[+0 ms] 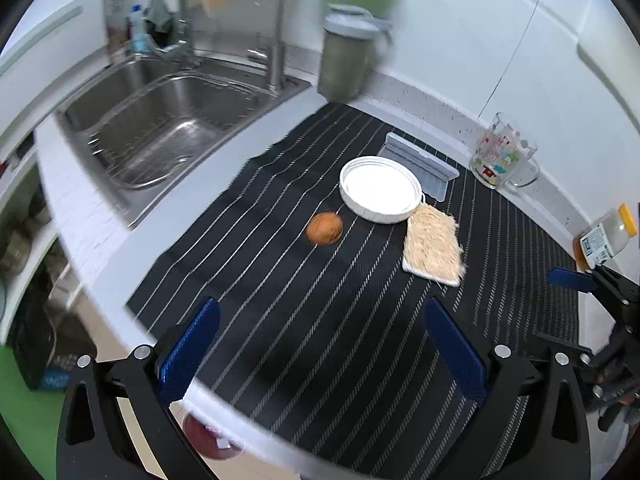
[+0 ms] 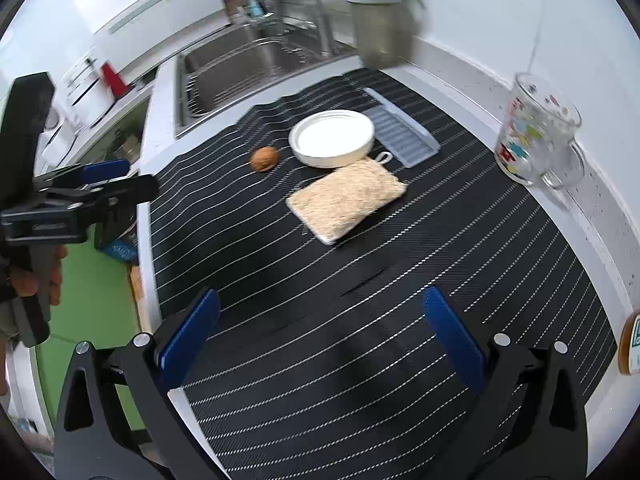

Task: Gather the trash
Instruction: 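Return both tools from the bin to the mat, then grasp the brown ball with the left tool while the right tool grasps the loofah sponge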

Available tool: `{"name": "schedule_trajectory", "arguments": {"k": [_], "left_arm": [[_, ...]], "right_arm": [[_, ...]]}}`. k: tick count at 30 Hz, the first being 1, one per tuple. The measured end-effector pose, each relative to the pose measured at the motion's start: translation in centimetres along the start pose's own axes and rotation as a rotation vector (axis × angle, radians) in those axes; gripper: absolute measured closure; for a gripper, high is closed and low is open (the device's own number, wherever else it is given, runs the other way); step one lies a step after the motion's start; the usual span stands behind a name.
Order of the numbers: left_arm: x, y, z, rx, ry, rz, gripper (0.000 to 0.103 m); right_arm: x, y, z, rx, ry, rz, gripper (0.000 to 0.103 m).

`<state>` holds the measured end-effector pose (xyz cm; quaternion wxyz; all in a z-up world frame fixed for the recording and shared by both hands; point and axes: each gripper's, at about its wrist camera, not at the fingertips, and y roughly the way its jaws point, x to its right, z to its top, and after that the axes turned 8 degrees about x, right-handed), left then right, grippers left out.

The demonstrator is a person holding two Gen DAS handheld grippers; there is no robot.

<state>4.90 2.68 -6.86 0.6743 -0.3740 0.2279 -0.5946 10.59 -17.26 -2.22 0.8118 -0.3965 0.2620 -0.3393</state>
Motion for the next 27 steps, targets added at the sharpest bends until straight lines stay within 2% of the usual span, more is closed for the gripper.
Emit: {"name": "schedule_trajectory", "arguments": {"k": [7, 14, 16, 18, 21, 23, 24, 25, 27], "left_arm": [[0.4, 7.1, 2.4, -0.057, 0.076, -0.017, 0.005], [0.8, 11.0, 3.1, -0.066, 0.122, -0.018, 0.006], [0.8, 11.4, 3.0, -0.065, 0.127, -0.018, 0.014], [0.7, 11.9, 3.0, -0.063, 0.128, -0.017, 0.016], [0.5, 12.4, 2.7, -0.064, 0.129, -0.014, 0.032], [0.6, 12.5, 2.6, -0.064, 0.132, -0.020, 0.034], [0.6, 12.5, 2.7, -0.062, 0.137, -0.022, 0.040], [0.6, 12.4, 2.7, -0.058, 0.140, -0.020, 0.052], [0.5, 12.3, 3.0, -0.052, 0.137, -0.018, 0.067]], "right_arm": [[2.0, 2.5, 0.4, -0.022, 0.083, -0.031, 0.003], [3.7, 4.5, 0.3, -0.045, 0.139, -0.053, 0.003], [4.0, 4.7, 0.5, -0.046, 0.147, -0.055, 0.003], [4.2, 5.0, 0.6, -0.047, 0.147, -0.058, 0.003], [4.4, 5.4, 0.8, -0.051, 0.151, -0.060, 0.003], [4.3, 5.6, 1.0, -0.053, 0.149, -0.059, 0.003], [4.2, 5.8, 1.2, -0.054, 0.145, -0.058, 0.003], [4.2, 5.9, 1.3, -0.054, 0.143, -0.057, 0.003], [3.9, 6.1, 1.5, -0.055, 0.140, -0.053, 0.003]]}}
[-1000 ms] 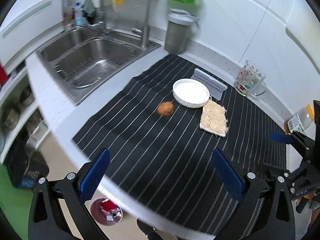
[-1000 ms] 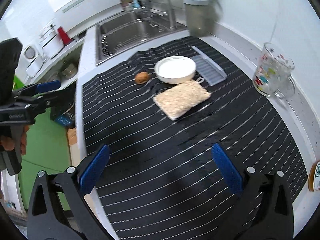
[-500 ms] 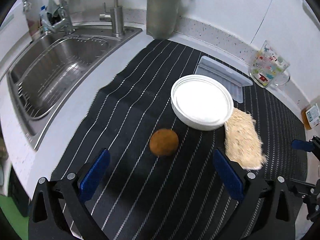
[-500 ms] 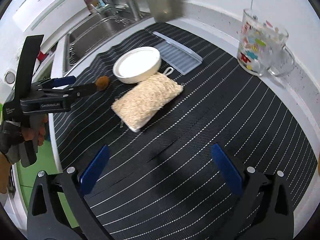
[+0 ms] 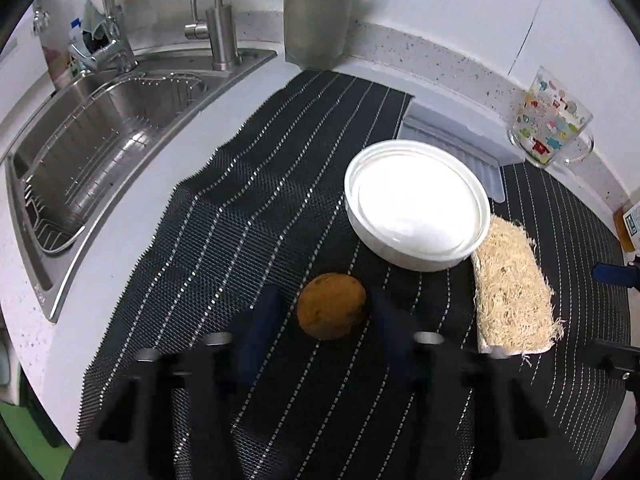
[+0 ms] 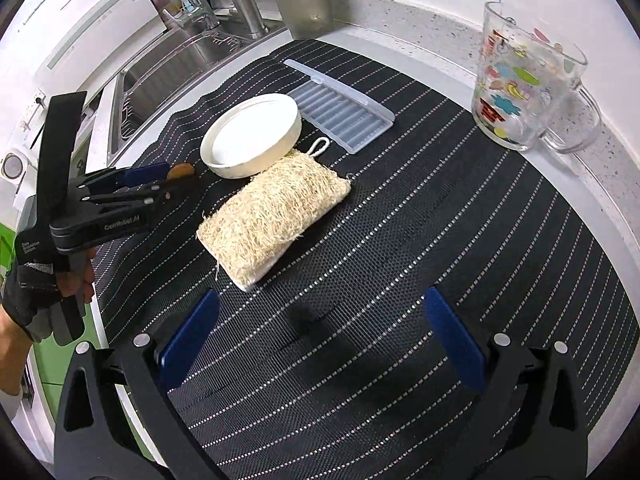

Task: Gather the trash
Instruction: 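Grasp the brown ball with the left tool while the right tool grasps the loofah sponge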

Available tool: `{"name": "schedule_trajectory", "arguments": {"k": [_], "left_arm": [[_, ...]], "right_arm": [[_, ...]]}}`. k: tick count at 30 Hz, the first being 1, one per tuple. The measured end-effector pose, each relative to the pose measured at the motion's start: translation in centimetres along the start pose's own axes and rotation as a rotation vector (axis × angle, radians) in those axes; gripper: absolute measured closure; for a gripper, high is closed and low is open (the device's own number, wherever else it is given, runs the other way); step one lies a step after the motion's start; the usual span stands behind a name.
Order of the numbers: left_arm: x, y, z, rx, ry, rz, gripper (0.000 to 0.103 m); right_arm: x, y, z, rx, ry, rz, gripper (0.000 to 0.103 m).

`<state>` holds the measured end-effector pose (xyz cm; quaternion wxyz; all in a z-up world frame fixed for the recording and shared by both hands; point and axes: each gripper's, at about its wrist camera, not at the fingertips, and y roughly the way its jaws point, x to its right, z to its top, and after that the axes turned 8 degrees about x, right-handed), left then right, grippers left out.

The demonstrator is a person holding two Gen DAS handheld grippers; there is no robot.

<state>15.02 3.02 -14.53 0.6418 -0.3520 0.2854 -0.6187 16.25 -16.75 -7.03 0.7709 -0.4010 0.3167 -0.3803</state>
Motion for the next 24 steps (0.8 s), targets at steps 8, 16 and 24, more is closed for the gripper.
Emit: {"name": "schedule_trajectory", "arguments": {"k": [8, 16, 24], "left_arm": [[-0.9, -1.0, 0.4, 0.001, -0.022, -0.028, 0.068], [-2.5, -4.1, 0.8, 0.044, -0.037, -0.037, 0.068], [-4.5, -5.9, -0.2, 0.058, -0.055, -0.058, 0.068]], "right_arm": [[-1.2, 0.8, 1.0, -0.004, 0.003, 0.008, 0.003], [-2.5, 3.1, 2.2, -0.027, 0.089, -0.039, 0.003], [-3.6, 6.1, 2.8, -0.043, 0.192, -0.141, 0.003]]}}
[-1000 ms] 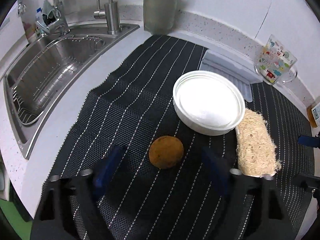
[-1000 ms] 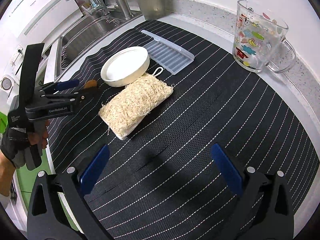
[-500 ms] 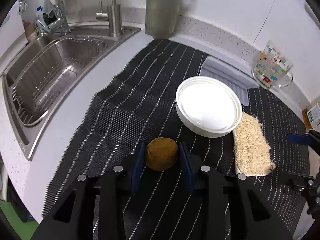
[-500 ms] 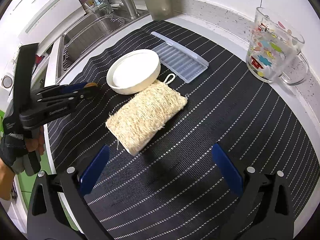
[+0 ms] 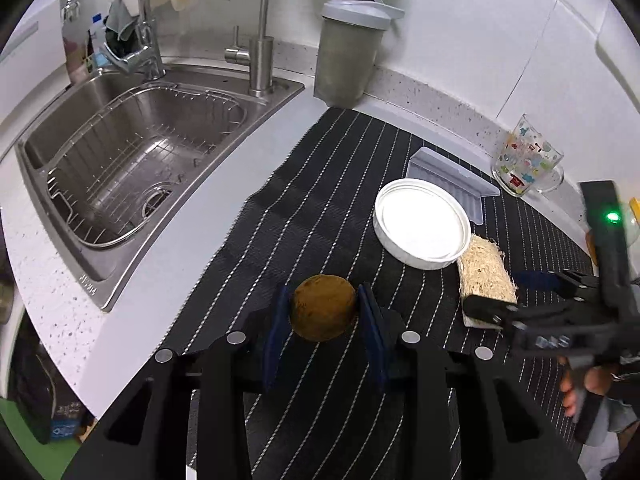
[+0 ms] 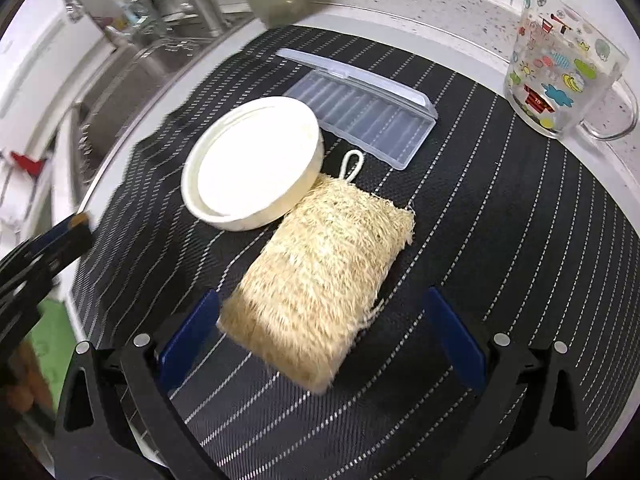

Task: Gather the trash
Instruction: 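Grasp the brown ball with the left tool while the right tool grasps the loofah sponge, then carry both items over the pink bin and open both tools to drop them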

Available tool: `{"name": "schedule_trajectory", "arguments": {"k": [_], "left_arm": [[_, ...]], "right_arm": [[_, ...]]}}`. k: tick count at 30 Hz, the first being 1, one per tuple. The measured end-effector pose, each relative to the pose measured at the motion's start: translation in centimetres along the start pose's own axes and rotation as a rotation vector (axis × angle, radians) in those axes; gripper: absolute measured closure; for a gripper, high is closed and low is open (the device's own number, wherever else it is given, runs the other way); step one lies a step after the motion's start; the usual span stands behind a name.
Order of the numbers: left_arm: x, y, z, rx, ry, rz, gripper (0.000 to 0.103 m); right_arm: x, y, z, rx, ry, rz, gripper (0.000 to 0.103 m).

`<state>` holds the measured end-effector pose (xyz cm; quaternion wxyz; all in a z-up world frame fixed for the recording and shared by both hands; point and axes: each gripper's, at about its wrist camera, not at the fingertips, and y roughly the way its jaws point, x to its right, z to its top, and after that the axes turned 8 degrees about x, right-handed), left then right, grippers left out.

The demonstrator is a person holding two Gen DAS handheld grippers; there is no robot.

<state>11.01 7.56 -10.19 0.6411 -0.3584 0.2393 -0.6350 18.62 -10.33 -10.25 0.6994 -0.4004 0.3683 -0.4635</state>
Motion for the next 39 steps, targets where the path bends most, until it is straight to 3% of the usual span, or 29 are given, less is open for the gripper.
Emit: {"name": "schedule_trajectory", "arguments": {"k": [4, 8, 15, 17, 27, 32, 39], "left_arm": [[-1.0, -0.5, -0.6, -0.002, -0.013, -0.010, 0.068], [-1.5, -1.1, -1.0, -0.004, -0.023, -0.018, 0.068], [-0.7, -2.5, -1.6, 0.009, -0.035, -0.030, 0.068], [-0.2, -3.0, -1.7, 0.012, -0.038, -0.031, 0.068], [3.1, -7.4, -3.8, 0.045, -0.103, -0.020, 0.068], [3.8, -11.5, -6.3, 0.085, -0.173, 0.048, 0.068], [2.4, -18.4, -11.5, 0.134, -0.293, 0.209, 0.068]], "right_arm": [[-1.0, 0.4, -0.1, 0.007, -0.038, -0.057, 0.017], [-1.1, -0.3, -0.1, 0.017, -0.050, -0.048, 0.034], [0.2, -2.7, -0.9, 0.050, -0.080, 0.001, 0.037], [0.7, -3.6, -1.0, 0.061, -0.097, 0.005, 0.044], [1.7, -9.6, -2.4, 0.117, -0.249, 0.106, 0.045], [-0.3, -12.6, -3.6, 0.143, -0.384, 0.189, 0.045], [-6.7, -15.8, -6.9, 0.147, -0.600, 0.358, 0.045]]}}
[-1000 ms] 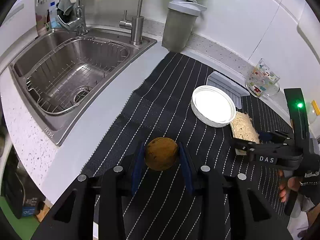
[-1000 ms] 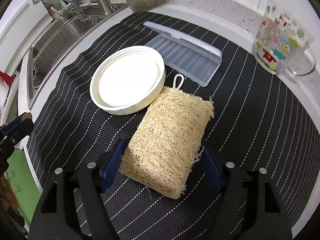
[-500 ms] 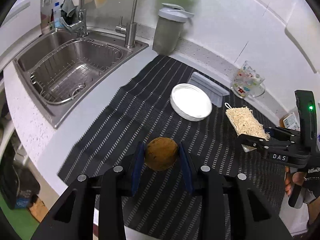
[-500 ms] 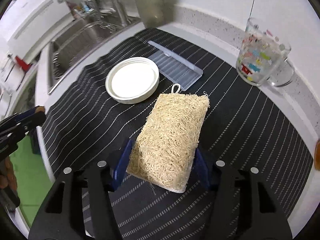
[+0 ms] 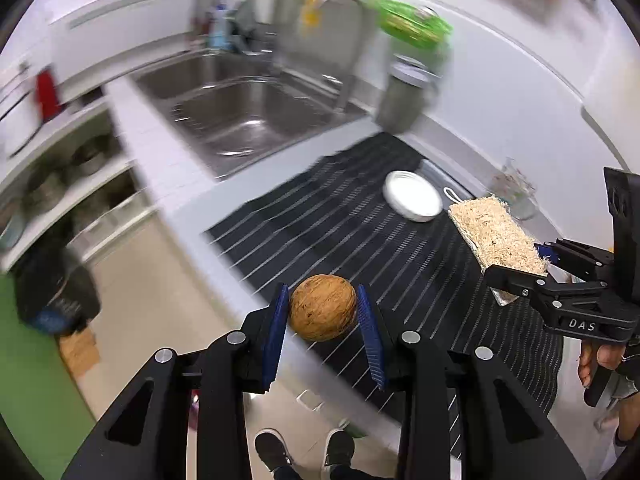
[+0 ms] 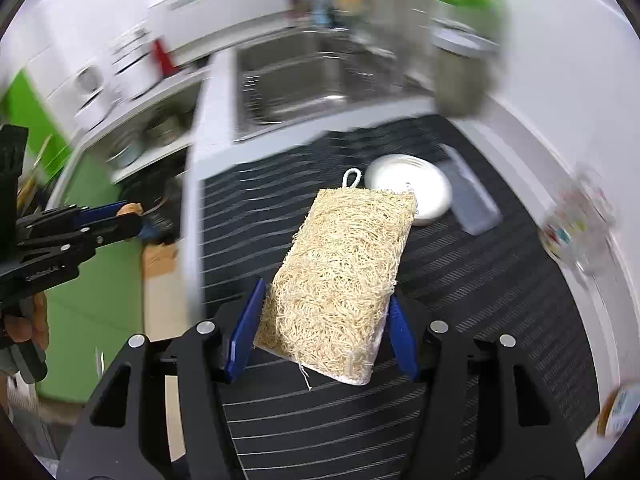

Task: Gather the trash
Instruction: 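Carry both items over the pink bin and open both tools to drop them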

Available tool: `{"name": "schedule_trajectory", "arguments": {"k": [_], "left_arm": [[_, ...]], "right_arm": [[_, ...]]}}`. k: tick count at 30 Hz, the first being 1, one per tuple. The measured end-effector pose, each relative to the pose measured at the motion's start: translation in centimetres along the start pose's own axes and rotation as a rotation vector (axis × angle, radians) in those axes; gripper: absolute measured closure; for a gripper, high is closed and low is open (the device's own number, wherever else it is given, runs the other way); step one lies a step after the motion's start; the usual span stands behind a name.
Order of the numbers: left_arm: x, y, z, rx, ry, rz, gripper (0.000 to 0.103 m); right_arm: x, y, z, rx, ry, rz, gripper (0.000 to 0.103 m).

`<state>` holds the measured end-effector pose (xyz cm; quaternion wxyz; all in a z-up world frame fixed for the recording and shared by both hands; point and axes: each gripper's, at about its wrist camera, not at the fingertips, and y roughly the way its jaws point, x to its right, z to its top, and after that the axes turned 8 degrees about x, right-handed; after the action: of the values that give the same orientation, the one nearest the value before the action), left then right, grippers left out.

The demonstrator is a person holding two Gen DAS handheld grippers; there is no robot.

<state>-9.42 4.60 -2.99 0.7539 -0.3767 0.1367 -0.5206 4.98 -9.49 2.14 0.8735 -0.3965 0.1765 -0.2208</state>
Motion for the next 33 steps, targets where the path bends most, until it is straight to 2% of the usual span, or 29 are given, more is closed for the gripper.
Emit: {"name": "schedule_trajectory", "arguments": {"k": [5, 10, 14, 17, 20, 24, 33], "left_arm": [[-4.0, -4.8, -2.7, 0.019, -0.072, 0.111, 0.068], [-8.3, -8.7, -5.8, 0.029, -0.146, 0.194, 0.068], [-12.3, -10.8, -8.9, 0.026, -0.203, 0.229, 0.068], [-15.2, -10.9, -11.0, 0.007, -0.220, 0.235, 0.068], [-18.2, -9.6, -13.0, -0.020, -0.237, 0.233, 0.068], [-21.8, -6.1, -15.5, -0.061, -0.251, 0.219, 0.068], [-28.4, 8.4, -25.6, -0.130, -0.286, 0.167, 0.068]], "right_arm": [[-6.6, 0.5, 0.4, 0.004, -0.104, 0.134, 0.045], [-14.8, 2.2, -0.2, -0.028, -0.210, 0.260, 0.045], [-19.5, 4.3, -1.3, -0.067, -0.251, 0.299, 0.045], [-22.7, 6.6, -2.8, -0.108, -0.261, 0.300, 0.045], [-25.4, 9.9, -4.2, -0.147, -0.263, 0.283, 0.045], [-27.1, 14.3, -5.9, -0.175, -0.255, 0.256, 0.045], [-26.2, 27.3, -14.5, -0.223, -0.269, 0.189, 0.045]]}}
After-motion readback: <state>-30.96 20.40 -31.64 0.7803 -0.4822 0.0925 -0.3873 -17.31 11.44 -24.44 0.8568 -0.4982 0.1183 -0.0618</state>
